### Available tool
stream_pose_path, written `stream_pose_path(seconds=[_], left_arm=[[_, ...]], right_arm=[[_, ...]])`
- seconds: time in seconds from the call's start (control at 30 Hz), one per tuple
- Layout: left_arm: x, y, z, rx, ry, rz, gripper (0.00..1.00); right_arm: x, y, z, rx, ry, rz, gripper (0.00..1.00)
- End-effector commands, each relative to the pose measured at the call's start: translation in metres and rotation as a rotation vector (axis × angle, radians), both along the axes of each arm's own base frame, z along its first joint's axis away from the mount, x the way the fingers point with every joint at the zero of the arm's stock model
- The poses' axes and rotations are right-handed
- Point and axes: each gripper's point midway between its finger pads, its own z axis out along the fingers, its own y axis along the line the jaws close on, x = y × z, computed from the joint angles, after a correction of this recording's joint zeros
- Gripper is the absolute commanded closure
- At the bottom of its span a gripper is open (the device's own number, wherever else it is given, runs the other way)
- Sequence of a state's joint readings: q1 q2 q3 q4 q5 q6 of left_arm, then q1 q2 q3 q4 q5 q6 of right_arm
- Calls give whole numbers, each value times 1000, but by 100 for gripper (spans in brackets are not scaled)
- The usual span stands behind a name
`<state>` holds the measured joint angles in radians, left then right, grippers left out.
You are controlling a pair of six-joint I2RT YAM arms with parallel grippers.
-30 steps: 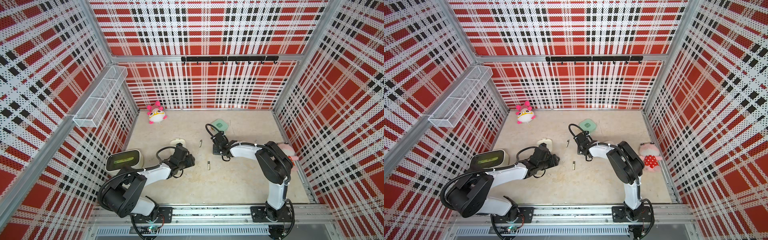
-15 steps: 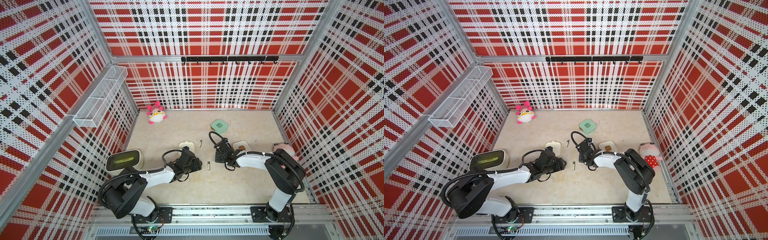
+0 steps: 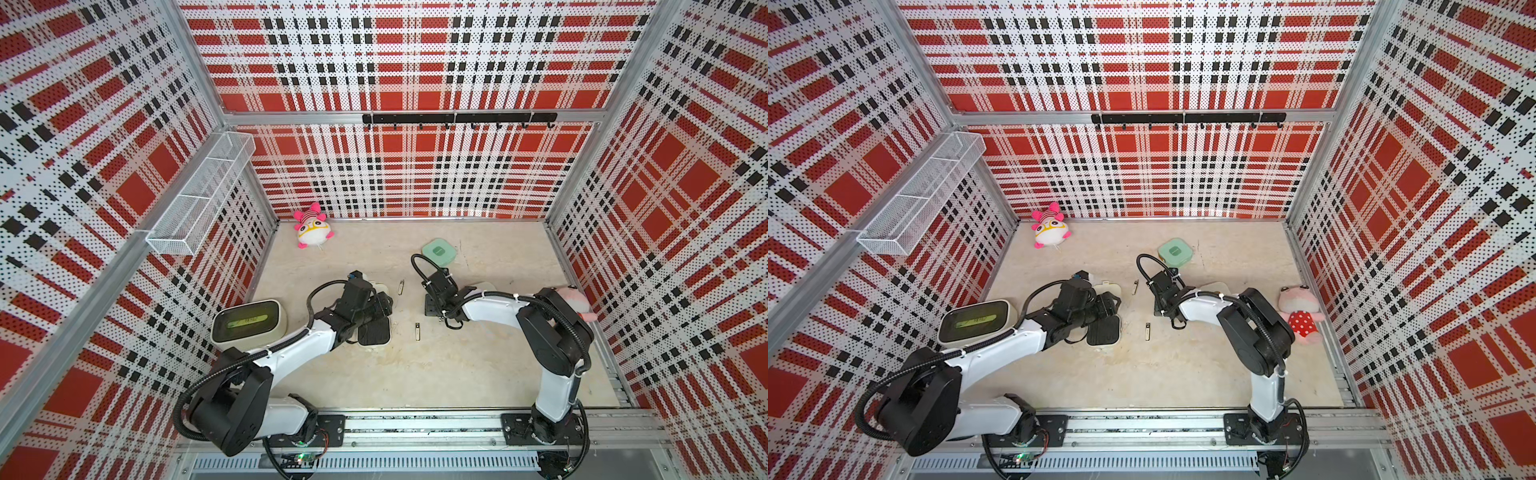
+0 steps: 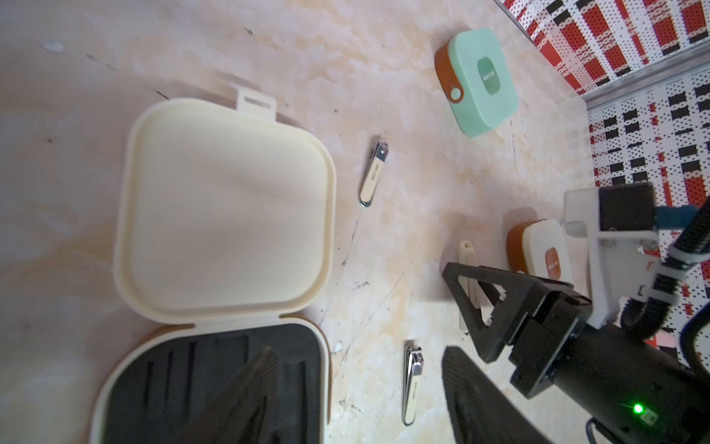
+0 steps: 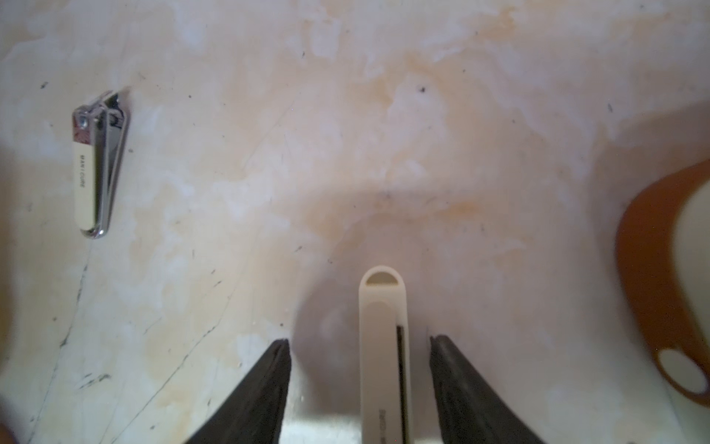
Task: Organize nail clipper sets
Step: Adjust the nail clipper at the center of the board.
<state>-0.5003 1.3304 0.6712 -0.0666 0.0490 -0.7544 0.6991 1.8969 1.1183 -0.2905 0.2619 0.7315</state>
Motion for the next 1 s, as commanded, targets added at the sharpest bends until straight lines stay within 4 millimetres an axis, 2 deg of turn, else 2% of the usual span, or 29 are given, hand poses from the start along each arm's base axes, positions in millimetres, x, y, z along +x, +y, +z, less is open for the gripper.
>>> stream_pose_path(seconds=[0.0, 0.23, 0.53, 0.67, 0.83, 0.97], left_arm=[[5, 11, 8, 18, -10, -17, 27], [9, 28, 0, 14, 6, 4, 27], [10, 31, -7, -5, 20, -2, 28], [10, 30, -8, -12, 20, -10, 28], [14, 29, -4, -18, 7, -15, 28], [17, 30, 0, -24, -2, -17, 27]], right_arm=[[-7, -1, -23, -47, 89, 38, 38], [-3, 27, -21, 8, 114, 105, 40], [-26, 63, -22, 66, 147, 173, 42], [-28, 68, -12, 78, 129, 170, 41], [-26, 66, 14, 103, 79, 142, 36], [-35, 62, 31, 109, 48, 124, 33]])
